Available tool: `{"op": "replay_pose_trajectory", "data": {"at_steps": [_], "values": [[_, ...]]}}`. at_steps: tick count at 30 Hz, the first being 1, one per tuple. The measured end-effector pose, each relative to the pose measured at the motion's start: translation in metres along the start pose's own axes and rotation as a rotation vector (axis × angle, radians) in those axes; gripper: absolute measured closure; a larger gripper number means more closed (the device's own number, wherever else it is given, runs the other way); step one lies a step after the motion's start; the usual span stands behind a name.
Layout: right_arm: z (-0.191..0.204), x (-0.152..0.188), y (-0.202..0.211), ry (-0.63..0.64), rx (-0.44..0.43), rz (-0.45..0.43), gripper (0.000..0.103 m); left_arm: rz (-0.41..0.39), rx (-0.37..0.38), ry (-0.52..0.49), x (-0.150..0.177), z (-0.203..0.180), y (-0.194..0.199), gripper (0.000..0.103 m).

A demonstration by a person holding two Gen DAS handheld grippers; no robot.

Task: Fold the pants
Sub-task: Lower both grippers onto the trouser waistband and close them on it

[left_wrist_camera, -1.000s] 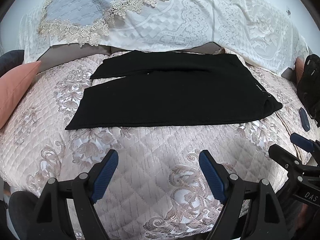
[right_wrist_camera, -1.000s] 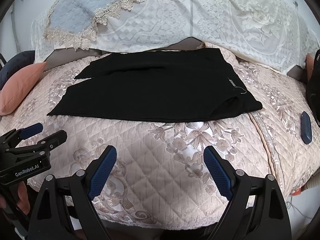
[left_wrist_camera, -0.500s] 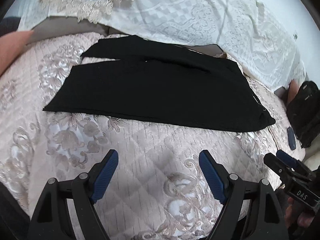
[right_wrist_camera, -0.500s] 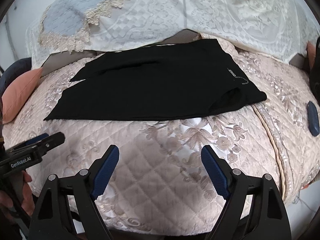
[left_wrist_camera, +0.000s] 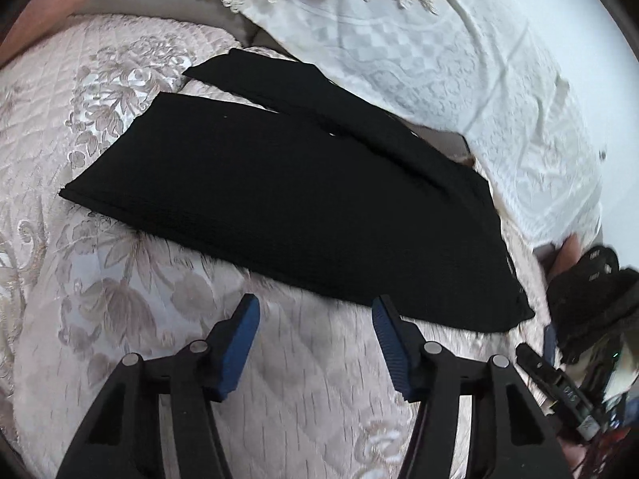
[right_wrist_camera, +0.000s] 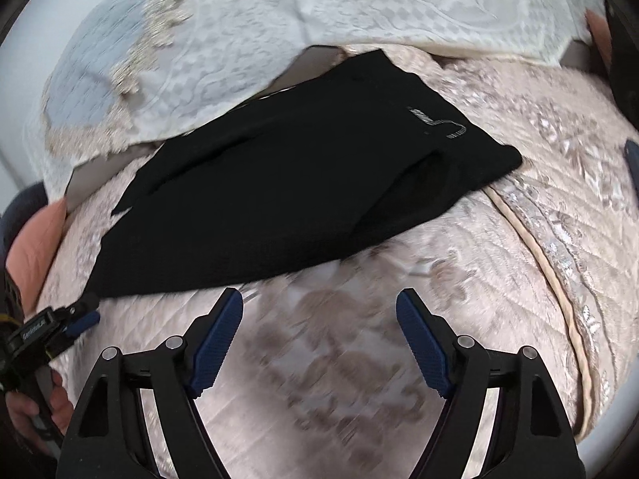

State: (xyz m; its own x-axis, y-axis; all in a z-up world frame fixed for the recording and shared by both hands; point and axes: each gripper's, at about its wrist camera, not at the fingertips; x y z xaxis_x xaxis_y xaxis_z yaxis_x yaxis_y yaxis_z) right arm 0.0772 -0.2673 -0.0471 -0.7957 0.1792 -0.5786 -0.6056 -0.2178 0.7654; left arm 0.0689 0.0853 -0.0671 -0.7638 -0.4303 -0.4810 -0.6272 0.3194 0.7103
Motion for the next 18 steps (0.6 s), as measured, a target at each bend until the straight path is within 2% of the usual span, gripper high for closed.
{"op": "replay_pose_trajectory", "data": {"at_steps": [5, 17, 18], "values": [[-0.024, -0.009, -0.011, -0.093, -0.038, 0.001, 0.028, -0.008, 0.007, 0.038, -0.006, 0.007, -0.006, 0.043], [-0.047, -0.041, -0.034, -0.206, -0.128, -0.067, 0.028, -0.043, -0.002, 0.084, -0.027, 0.015, -0.023, 0.044], [-0.048, -0.044, -0.036, -0.211, -0.126, -0.072, 0.031, -0.046, -0.008, 0.086, -0.028, 0.015, -0.024, 0.045]]}}
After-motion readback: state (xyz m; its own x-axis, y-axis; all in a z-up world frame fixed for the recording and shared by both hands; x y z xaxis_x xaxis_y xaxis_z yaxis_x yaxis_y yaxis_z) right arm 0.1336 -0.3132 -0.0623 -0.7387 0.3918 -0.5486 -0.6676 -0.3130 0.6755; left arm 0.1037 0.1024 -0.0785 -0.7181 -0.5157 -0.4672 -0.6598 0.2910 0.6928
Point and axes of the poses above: each gripper's, at about its wrist camera, not at the fingertips, and y roughly against the way its jaws point, z to its left, x to its underside, and after that the axes turned 2 degrees about z, right-handed
